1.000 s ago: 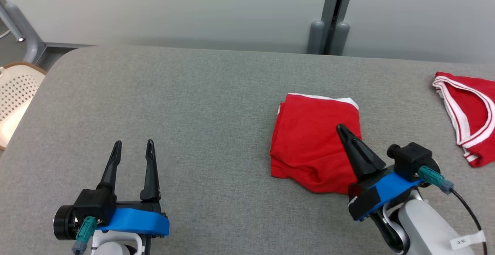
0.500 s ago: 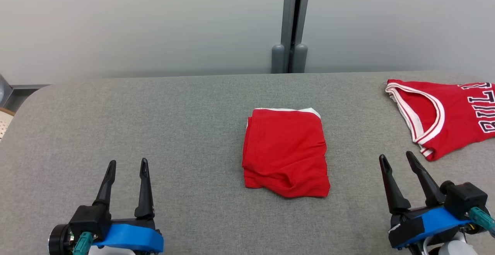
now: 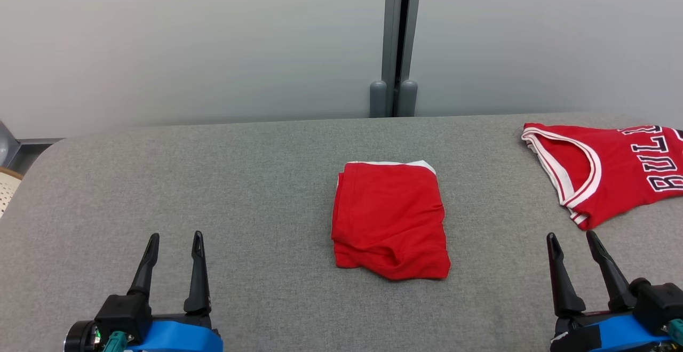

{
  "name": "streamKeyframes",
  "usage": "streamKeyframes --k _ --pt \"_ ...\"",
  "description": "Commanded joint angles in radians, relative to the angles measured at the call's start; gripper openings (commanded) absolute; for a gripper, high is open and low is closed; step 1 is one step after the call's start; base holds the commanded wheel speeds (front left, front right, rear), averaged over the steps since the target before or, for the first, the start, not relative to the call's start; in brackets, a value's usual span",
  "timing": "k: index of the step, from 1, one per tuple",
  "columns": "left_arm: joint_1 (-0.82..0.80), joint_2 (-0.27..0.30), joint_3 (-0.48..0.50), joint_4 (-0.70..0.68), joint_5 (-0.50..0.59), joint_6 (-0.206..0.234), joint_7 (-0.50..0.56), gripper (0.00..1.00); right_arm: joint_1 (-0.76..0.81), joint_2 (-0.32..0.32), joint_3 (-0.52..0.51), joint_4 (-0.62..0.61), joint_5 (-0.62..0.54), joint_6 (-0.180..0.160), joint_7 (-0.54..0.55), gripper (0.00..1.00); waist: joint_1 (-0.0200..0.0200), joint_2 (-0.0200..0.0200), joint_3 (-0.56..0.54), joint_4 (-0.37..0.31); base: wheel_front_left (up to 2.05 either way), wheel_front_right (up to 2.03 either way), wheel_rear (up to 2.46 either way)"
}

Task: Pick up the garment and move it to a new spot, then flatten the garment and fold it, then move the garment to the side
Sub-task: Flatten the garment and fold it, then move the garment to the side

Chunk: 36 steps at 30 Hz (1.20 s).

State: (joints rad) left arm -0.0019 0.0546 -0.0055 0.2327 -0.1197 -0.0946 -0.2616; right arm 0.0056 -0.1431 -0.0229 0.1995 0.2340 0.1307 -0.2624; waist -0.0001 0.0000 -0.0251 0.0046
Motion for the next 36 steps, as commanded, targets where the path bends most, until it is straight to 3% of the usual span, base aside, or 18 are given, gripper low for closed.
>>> streamKeyframes --k 1,13,36 --pt "0.013 0.005 0.007 -0.004 0.006 0.000 -0.004 1.00 0.020 0.008 -0.009 -0.011 -0.009 0.000 0.000 1.00 0.0001 0.0000 -0.004 0.002 0.00 0.00 0.00" --pt "0.026 0.011 -0.002 -0.006 0.019 0.006 -0.004 1.00 0.046 0.043 -0.022 -0.057 -0.046 0.000 0.029 1.00 0.0001 0.0000 -0.018 0.004 0.00 0.00 0.00" --pt "0.019 0.012 -0.001 0.001 0.008 0.002 -0.004 1.00 0.062 0.051 -0.017 -0.087 -0.050 0.000 0.042 1.00 0.0001 0.0000 -0.012 0.013 0.00 0.00 0.00"
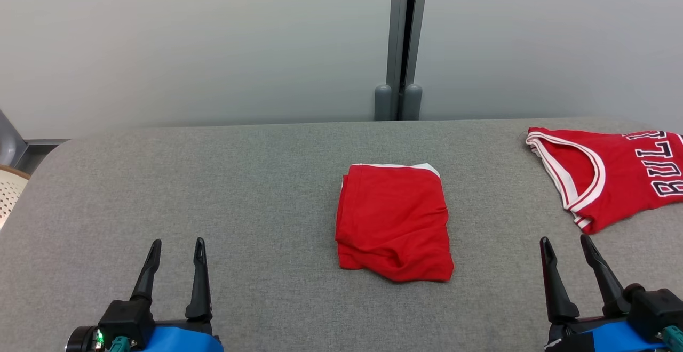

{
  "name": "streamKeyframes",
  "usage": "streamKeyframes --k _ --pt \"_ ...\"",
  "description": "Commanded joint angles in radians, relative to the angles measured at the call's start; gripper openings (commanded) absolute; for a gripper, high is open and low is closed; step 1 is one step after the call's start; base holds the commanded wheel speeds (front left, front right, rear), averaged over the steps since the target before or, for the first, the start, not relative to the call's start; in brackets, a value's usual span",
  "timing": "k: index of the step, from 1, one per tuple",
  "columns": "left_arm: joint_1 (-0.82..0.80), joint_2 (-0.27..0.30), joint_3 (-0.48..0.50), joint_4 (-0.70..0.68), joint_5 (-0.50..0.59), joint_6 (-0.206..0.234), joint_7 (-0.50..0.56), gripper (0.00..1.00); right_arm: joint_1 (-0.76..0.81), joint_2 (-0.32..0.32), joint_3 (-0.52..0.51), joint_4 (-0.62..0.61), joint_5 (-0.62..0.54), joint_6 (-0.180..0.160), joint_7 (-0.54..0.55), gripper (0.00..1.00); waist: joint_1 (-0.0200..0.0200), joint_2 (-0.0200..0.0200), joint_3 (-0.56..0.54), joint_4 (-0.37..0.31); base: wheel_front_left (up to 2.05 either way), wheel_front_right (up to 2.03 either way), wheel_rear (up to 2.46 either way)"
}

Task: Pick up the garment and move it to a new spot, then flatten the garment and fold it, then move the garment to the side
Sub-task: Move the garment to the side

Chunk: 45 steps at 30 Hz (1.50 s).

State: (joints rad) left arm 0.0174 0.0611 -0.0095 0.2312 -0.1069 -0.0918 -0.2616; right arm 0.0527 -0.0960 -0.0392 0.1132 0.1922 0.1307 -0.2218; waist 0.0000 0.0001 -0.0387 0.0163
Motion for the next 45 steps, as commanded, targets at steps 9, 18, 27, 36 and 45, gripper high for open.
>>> streamKeyframes --k 9,18,27,36,45 --pt "-0.017 0.005 -0.002 -0.001 -0.002 -0.004 -0.004 1.00 -0.087 -0.027 0.049 0.006 -0.017 0.000 -0.010 1.00 0.0000 -0.0001 0.025 0.013 0.00 0.00 0.00" --pt "-0.056 0.002 -0.020 -0.006 -0.002 -0.005 -0.004 1.00 -0.314 -0.077 0.135 0.136 -0.014 0.000 -0.006 1.00 0.0000 -0.0001 0.096 0.062 0.00 0.00 0.00" --pt "-0.114 -0.003 -0.037 -0.013 -0.008 -0.003 -0.004 1.00 -0.486 -0.105 0.150 0.345 -0.012 0.000 -0.016 1.00 0.0000 -0.0001 0.196 0.129 0.00 0.00 0.00" --pt "-0.144 -0.008 -0.053 -0.014 -0.021 0.006 -0.004 1.00 -0.541 -0.099 0.152 0.566 -0.002 0.000 -0.029 1.00 0.0000 -0.0001 0.245 0.167 0.00 0.00 0.00" --pt "-0.157 -0.010 -0.060 -0.014 -0.027 0.013 -0.004 1.00 -0.549 -0.081 0.200 0.709 0.028 0.000 -0.037 1.00 0.0000 -0.0001 0.265 0.165 0.00 0.00 0.00"
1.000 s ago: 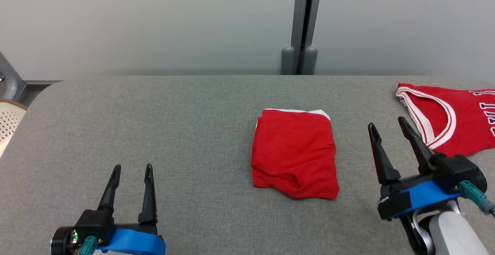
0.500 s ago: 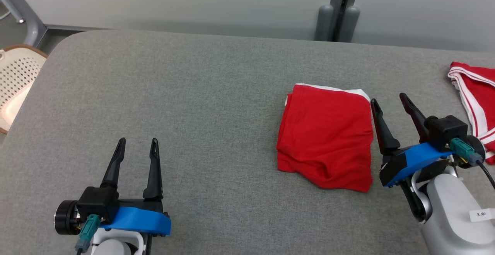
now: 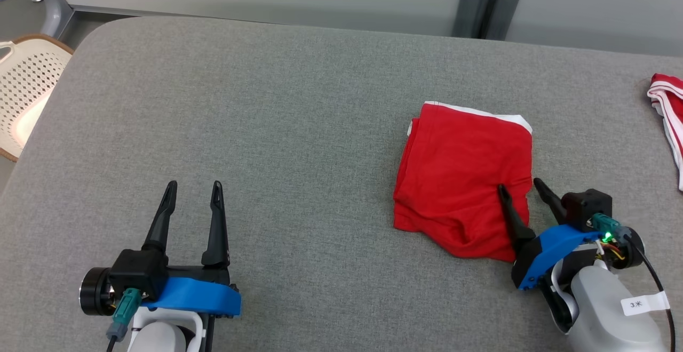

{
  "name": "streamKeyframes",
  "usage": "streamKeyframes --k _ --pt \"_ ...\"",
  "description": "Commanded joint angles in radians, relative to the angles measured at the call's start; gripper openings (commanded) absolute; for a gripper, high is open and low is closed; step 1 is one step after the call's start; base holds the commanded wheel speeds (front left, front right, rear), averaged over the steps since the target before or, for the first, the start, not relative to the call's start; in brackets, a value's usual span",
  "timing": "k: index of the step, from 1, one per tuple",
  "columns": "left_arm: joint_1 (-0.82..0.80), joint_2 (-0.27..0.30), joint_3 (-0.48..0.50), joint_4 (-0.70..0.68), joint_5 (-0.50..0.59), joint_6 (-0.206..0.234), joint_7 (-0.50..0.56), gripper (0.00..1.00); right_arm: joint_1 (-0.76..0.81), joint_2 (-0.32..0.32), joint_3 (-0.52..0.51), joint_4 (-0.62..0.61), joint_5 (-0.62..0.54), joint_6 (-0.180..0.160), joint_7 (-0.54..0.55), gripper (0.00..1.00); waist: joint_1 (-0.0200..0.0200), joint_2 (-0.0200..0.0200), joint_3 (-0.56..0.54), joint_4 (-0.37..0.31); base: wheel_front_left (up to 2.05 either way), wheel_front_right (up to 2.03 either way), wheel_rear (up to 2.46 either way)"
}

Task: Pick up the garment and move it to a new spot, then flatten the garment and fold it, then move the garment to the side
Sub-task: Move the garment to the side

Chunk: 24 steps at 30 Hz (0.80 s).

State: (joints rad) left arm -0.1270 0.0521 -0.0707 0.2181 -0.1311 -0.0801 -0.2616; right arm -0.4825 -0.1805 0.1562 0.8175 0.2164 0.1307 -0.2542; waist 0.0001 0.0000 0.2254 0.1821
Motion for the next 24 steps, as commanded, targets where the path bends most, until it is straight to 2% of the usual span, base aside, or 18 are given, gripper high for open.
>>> streamKeyframes --k 1,12,14,15,19,24 --pt "-0.017 -0.001 -0.001 0.000 -0.004 0.002 -0.004 1.00 -0.018 0.003 0.011 0.018 0.007 0.000 -0.005 1.00 -0.0001 0.0000 0.004 -0.001 0.00 0.00 0.00" --pt "-0.030 -0.002 -0.013 0.007 -0.009 0.003 -0.004 1.00 -0.077 0.028 0.070 0.135 0.073 0.000 -0.008 1.00 -0.0001 0.0000 0.016 0.008 0.00 0.00 0.00" --pt "-0.029 -0.002 -0.014 0.009 -0.012 0.005 -0.004 1.00 -0.085 0.027 0.085 0.154 0.091 0.000 -0.007 0.19 -0.0001 0.0000 0.013 0.009 0.00 0.00 0.00" --pt "-0.027 -0.002 -0.014 0.009 -0.015 0.007 -0.004 1.00 -0.088 0.027 0.092 0.160 0.099 0.000 -0.007 0.00 -0.0001 0.0000 0.012 0.008 0.00 0.00 0.00" --pt "-0.012 -0.002 -0.009 0.006 -0.019 0.008 -0.004 1.00 -0.095 0.010 0.112 0.151 0.124 0.000 -0.008 0.00 -0.0001 0.0000 0.009 -0.011 0.00 0.00 0.00" --pt "-0.007 -0.002 -0.002 0.001 -0.016 0.005 -0.004 1.00 -0.062 -0.021 0.112 0.077 0.143 0.000 -0.010 0.00 -0.0001 0.0000 0.010 -0.065 0.00 0.00 0.00"
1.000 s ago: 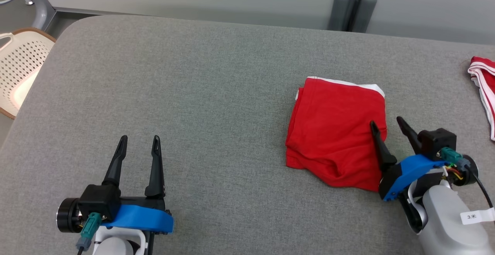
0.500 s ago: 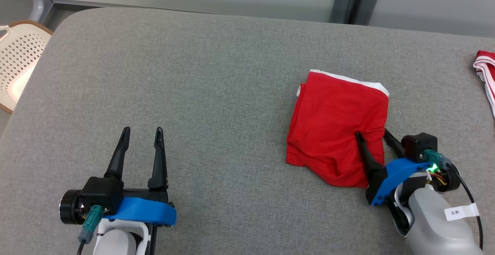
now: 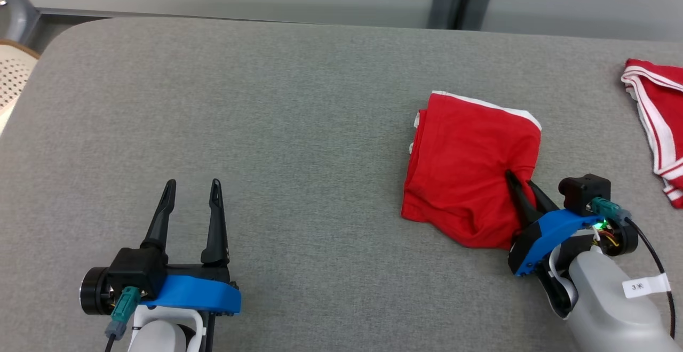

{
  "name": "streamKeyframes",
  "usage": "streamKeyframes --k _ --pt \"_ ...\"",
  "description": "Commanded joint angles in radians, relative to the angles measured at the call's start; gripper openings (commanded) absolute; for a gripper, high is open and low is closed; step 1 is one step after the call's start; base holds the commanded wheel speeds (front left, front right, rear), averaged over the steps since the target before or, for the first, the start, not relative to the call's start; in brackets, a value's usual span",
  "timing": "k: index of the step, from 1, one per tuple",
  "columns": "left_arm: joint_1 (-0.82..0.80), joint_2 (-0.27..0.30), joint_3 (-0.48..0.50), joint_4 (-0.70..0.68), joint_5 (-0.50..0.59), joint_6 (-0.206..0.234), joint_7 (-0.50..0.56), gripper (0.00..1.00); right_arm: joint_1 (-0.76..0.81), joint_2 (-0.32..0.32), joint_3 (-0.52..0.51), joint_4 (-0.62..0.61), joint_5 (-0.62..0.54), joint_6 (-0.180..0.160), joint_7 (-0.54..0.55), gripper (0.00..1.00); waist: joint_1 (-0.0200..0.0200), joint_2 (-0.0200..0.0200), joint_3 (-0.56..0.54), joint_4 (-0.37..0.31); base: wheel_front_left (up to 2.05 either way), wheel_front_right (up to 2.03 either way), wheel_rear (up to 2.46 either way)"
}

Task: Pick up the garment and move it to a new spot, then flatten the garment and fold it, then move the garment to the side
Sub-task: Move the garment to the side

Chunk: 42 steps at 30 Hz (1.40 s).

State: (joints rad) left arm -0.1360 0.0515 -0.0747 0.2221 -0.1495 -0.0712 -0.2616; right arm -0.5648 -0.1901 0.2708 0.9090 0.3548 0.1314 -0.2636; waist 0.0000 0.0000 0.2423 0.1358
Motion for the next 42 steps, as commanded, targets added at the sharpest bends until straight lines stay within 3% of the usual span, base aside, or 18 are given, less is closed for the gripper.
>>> streamKeyframes --k 1,9,19,30,35,42 --pt "0.003 -0.001 0.004 -0.005 0.005 -0.004 -0.004 1.00 0.031 -0.017 -0.003 -0.030 0.007 -0.001 -0.002 0.00 0.0000 0.0000 -0.007 -0.033 0.00 0.00 0.00" --pt "-0.018 0.004 0.009 -0.017 0.024 -0.013 -0.004 1.00 0.131 -0.071 -0.023 -0.169 0.010 -0.001 -0.002 0.00 0.0000 0.0000 0.007 -0.174 0.00 0.00 0.00" --pt "-0.065 0.023 0.005 -0.029 0.044 -0.024 -0.004 1.00 0.189 -0.101 -0.052 -0.254 0.013 -0.001 -0.002 0.00 0.0000 0.0000 0.055 -0.289 0.00 0.00 0.00" --pt "-0.105 0.023 0.002 -0.035 0.050 -0.031 -0.004 1.00 0.005 -0.167 0.001 -0.309 -0.041 -0.001 -0.002 0.00 0.0000 0.0000 0.105 -0.272 0.00 0.00 0.00" --pt "-0.128 0.022 0.000 -0.055 0.055 -0.033 -0.004 1.00 -0.143 -0.252 0.062 -0.266 -0.047 -0.001 0.033 0.00 0.0000 0.0000 0.163 -0.248 0.00 0.00 0.00" --pt "-0.175 0.021 -0.003 -0.092 0.063 -0.031 -0.004 1.00 -0.305 -0.419 0.111 -0.203 -0.012 -0.001 0.056 0.00 0.0000 0.0000 0.264 -0.218 0.00 0.00 0.00"
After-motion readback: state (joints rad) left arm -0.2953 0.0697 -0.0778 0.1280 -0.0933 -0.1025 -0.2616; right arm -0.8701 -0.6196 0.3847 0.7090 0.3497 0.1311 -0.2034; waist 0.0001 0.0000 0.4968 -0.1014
